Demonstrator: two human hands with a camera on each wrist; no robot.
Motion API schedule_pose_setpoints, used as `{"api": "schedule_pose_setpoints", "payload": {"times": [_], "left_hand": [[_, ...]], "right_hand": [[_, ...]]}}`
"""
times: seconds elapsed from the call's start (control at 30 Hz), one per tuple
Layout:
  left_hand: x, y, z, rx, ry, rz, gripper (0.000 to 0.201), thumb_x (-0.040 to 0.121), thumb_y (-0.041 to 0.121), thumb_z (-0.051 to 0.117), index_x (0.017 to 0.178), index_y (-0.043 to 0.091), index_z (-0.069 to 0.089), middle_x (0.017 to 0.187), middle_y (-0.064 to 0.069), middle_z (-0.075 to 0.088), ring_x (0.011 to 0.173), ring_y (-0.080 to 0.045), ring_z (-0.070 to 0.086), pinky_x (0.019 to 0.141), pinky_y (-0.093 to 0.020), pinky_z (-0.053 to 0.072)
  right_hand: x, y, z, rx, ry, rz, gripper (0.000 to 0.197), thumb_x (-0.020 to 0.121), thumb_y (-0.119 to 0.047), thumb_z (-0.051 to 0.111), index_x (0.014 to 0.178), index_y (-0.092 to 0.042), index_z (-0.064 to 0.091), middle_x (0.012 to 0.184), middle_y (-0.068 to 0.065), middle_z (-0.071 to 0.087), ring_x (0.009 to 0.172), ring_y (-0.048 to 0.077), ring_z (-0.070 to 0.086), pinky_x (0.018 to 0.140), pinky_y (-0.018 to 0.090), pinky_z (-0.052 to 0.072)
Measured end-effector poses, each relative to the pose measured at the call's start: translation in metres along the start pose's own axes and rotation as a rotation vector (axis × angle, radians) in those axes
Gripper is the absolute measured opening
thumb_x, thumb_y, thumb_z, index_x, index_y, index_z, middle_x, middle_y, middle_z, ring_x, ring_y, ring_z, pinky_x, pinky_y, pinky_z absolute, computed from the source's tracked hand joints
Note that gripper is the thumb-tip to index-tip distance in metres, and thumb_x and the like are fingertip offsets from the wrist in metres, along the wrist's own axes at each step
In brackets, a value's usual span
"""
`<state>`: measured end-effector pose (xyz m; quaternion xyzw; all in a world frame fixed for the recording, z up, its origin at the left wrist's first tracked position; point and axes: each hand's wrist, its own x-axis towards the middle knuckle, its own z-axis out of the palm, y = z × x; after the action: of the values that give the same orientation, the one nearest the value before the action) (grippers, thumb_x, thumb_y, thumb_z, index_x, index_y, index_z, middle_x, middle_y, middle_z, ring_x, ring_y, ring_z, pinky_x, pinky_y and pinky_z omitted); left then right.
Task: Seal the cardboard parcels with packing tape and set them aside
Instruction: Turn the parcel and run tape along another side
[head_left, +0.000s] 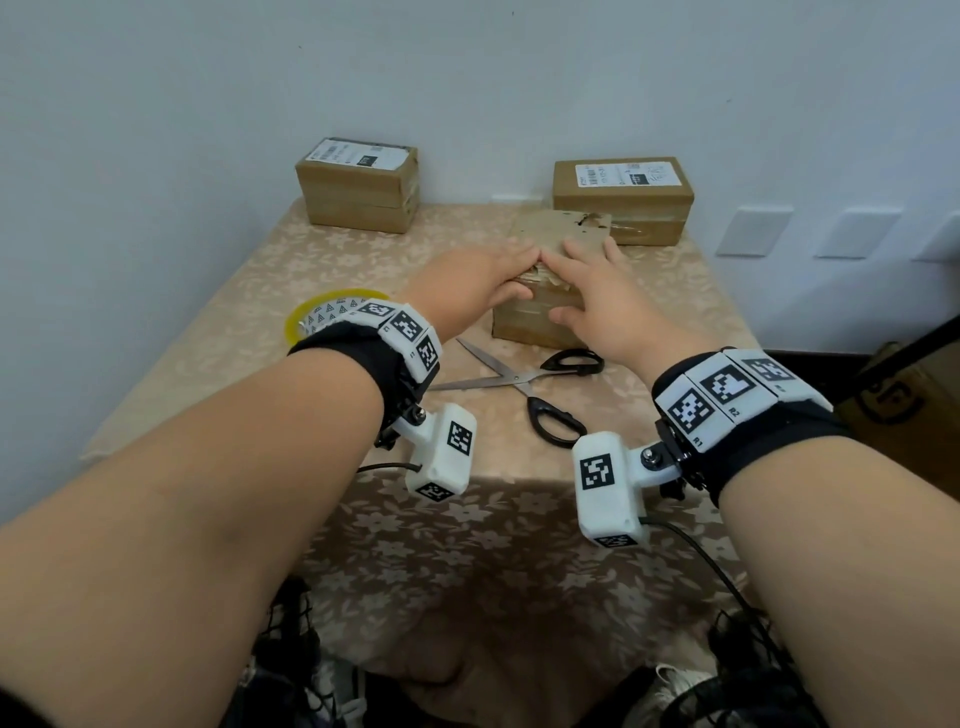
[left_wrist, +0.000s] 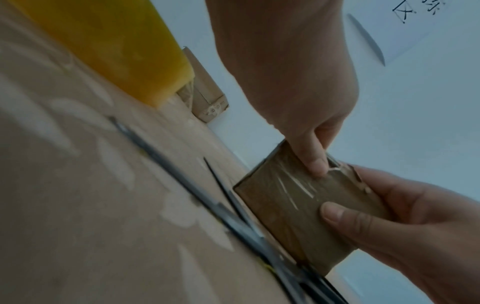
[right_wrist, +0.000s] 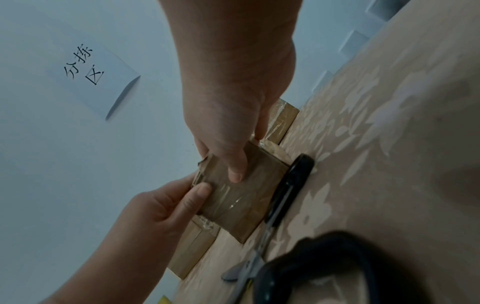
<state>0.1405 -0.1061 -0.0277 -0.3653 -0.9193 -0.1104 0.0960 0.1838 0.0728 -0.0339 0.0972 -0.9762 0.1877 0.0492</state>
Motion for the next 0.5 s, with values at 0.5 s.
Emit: {"api": "schedule_pose_setpoints", "payload": {"times": [0.5], "left_hand": [[0.008, 0.021, -0.007, 0.179, 0.041, -0.01, 0.047, 0.092, 0.043, 0.052, 0.121, 0.005, 0.053, 0.112, -0.012, 0.055, 0.1, -0.026, 0.051, 0.082, -0.033, 0.038]], "right_hand": [[-0.005, -0.002, -0.006, 0.05, -0.003, 0.009, 0.064, 0.098, -0.025, 0.051, 0.153, -0.018, 0.019, 0.161, 0.0, 0.011, 0.147, 0.035, -0.006, 0.118, 0.041, 0.0]]}}
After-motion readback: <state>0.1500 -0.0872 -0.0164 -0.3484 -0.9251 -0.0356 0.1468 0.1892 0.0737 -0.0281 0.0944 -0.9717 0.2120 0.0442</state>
